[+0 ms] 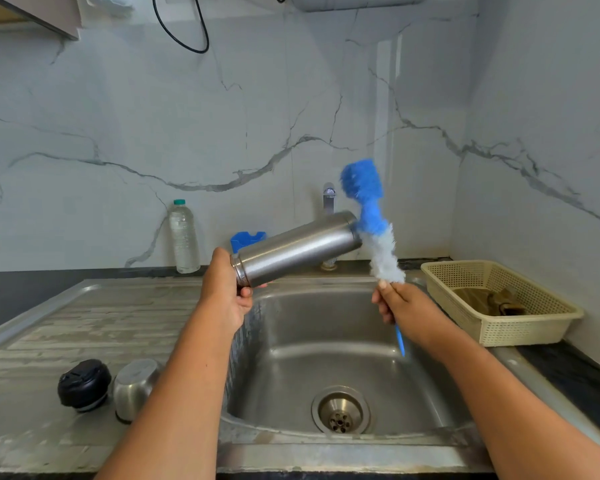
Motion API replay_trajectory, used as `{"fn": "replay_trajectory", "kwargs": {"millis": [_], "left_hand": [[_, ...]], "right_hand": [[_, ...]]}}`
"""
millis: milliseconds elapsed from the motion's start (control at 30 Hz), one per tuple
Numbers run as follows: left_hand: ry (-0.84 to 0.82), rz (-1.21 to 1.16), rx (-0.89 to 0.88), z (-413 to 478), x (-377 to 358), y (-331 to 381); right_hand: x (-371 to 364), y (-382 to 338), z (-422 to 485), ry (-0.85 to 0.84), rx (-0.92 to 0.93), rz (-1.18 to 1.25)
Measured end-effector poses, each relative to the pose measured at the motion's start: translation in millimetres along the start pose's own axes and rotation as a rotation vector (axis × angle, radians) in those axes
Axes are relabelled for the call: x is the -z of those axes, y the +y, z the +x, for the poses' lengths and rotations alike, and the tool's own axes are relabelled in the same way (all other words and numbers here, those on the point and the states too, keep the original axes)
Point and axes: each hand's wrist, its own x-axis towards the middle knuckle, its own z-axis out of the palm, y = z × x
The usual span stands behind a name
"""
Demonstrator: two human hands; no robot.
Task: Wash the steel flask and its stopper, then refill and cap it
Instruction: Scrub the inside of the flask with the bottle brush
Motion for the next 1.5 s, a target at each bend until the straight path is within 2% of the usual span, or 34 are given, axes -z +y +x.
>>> {"fn": "replay_trajectory", "kwargs": {"millis": [133,267,567,867,1000,1200,1500], "left_hand": [[-0.041,0.12,0.011,2.5,-4.2,-5.9],[-0.072,0.156,0.046,0.1,-6.1,-9.9],[-0.222,0.231,0.111,-5.6,-9.9,-13.0],[-0.319,0.239,-0.007,-9.8,-10.2,-11.4],[-0.275,0.296,-0.056,-10.6,-12.8,-14.4],[-0.214,0.258,-0.079,-11.1,-13.7,-18.9],[0.017,0.162,-0.168,-5.1,-15.0,-15.9]], "right_hand": [[4.5,-3.6,-1.3,0.135,0.059,0.08],[8.5,-7.2,-6.8,0.113,0.077,0.175],[9.5,-8.8,-9.2,0.242,-0.008,0.123],[9.2,-5.4,-4.2,0.314,-0.063,0.039],[10.2,-3.7,-2.3,0.326,-0.091,0.033],[7.0,-8.7,-4.5,0.307,-0.091,0.02],[1.5,-15.0,-6.7,0.184,-0.045,-0.051]]}}
